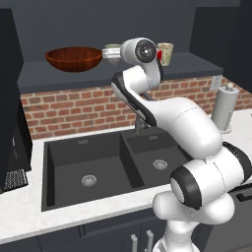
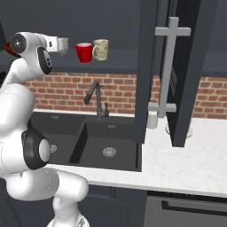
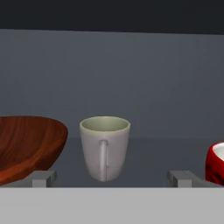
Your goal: Gather all objects into one cabinet and sort the glasses and bowls to opposite sides.
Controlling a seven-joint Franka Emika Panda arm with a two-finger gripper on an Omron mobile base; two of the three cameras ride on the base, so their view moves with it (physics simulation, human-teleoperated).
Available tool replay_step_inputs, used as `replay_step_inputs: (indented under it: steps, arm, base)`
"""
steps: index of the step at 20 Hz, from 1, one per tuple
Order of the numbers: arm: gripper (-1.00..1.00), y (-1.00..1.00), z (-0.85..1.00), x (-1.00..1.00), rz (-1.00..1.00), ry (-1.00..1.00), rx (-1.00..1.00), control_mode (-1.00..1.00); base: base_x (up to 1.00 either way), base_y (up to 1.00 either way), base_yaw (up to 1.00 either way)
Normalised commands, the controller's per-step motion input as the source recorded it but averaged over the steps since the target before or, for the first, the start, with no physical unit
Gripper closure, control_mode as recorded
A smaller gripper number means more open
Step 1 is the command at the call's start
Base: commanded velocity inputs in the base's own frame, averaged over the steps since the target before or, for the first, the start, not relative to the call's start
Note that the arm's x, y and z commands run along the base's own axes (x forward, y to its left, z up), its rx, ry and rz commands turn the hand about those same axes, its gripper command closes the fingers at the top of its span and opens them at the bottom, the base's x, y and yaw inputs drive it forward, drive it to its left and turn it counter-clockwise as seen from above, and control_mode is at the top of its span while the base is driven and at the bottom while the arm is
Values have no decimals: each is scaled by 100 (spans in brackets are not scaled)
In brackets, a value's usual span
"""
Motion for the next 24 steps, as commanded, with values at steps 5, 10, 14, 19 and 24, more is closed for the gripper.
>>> replay_step_inputs:
  steps: [5,10,14,19,24]
  arm:
    - [-100,0,0,27,0,0,0,-100]
    - [-100,0,-3,1,0,0,0,-100]
    - [-100,3,-8,0,0,1,0,-100]
    - [-100,0,-6,1,0,1,0,-100]
    - [-100,0,0,4,0,0,0,-100]
  base:
    - [0,0,0]
    - [0,0,0]
    - [0,0,0]
    - [0,0,0]
    - [0,0,0]
